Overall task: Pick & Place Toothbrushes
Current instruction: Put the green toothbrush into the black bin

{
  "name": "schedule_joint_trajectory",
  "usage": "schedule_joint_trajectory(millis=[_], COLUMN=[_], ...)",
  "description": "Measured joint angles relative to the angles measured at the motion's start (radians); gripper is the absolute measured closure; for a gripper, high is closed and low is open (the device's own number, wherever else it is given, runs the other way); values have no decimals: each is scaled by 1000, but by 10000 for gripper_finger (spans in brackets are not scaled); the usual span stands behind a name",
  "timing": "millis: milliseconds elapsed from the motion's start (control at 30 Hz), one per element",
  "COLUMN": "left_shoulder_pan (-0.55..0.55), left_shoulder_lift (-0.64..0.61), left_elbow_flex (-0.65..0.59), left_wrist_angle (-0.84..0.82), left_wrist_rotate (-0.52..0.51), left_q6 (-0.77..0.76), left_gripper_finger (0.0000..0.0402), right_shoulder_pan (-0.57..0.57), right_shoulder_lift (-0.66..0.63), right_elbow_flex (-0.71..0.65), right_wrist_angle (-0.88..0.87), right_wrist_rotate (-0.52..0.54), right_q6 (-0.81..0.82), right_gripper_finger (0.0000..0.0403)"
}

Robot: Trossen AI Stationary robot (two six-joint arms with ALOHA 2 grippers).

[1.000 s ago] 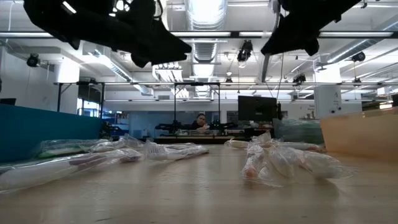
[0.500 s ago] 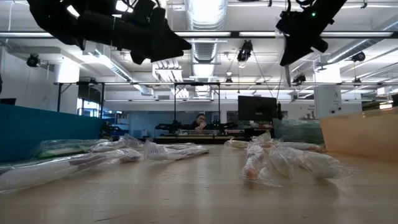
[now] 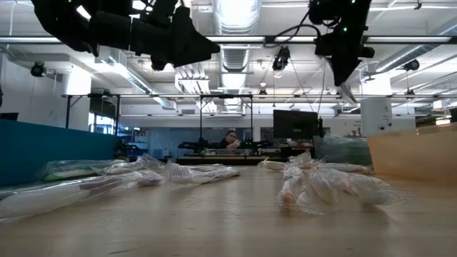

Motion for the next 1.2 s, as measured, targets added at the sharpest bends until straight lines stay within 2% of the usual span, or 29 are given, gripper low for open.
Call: schedule_joint_trajectory(millis=[167, 467, 900, 1200], left_shoulder_pan=[5, 9, 15, 17], left_shoulder_lift=[0, 0, 0, 0], left_elbow_flex=[0, 0, 0, 0], left_wrist_angle=[-15, -25, -44, -63], left_wrist_rotate=[0, 0, 0, 0], left_q6=[6, 8, 8, 13], left_gripper_finger=[156, 156, 156, 156], right_shoulder_pan=[-68, -157, -184, -197], right_shoulder_lift=[90, 208, 318, 343], right_elbow_flex=[50, 49, 45, 16], right_wrist_angle=[-86, -184, -233, -232], right_wrist_rotate=[-53, -132, -137, -137], right_q6=[-20, -44, -70, -99], right_gripper_finger=[365, 364, 364, 361])
